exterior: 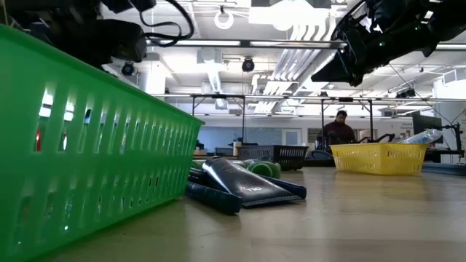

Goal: Pick & Place Travel size toiletries
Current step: Put the right razor into the green bin

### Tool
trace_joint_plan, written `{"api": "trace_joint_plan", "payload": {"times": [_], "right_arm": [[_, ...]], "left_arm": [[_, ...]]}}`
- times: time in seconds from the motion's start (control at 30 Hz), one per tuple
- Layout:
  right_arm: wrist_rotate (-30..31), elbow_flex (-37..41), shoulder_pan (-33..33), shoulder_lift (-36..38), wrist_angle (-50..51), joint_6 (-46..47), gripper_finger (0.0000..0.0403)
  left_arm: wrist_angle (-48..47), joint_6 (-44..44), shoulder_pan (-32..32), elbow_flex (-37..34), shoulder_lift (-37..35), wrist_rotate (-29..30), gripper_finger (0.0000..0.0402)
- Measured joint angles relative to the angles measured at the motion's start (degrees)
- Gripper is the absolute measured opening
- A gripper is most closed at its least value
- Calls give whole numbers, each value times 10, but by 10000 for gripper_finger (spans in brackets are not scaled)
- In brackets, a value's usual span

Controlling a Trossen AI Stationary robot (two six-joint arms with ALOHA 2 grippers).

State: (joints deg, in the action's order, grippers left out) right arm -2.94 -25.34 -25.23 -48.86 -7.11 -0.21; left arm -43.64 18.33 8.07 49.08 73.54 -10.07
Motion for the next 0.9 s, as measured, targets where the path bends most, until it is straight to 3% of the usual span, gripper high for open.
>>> {"api": "trace_joint_plan", "payload": {"times": [0.33, 0.67, 0.9], "right_arm": [[0, 0, 0, 0, -9, 0, 2], [0, -1, 0, 0, -29, 4, 2], [0, -1, 0, 0, -33, 26, 2]], "left_arm": [[166, -156, -121, 0, 0, 6, 13], [362, -186, -183, 0, 0, 9, 12], [454, -157, -177, 0, 11, 116, 12]]}}
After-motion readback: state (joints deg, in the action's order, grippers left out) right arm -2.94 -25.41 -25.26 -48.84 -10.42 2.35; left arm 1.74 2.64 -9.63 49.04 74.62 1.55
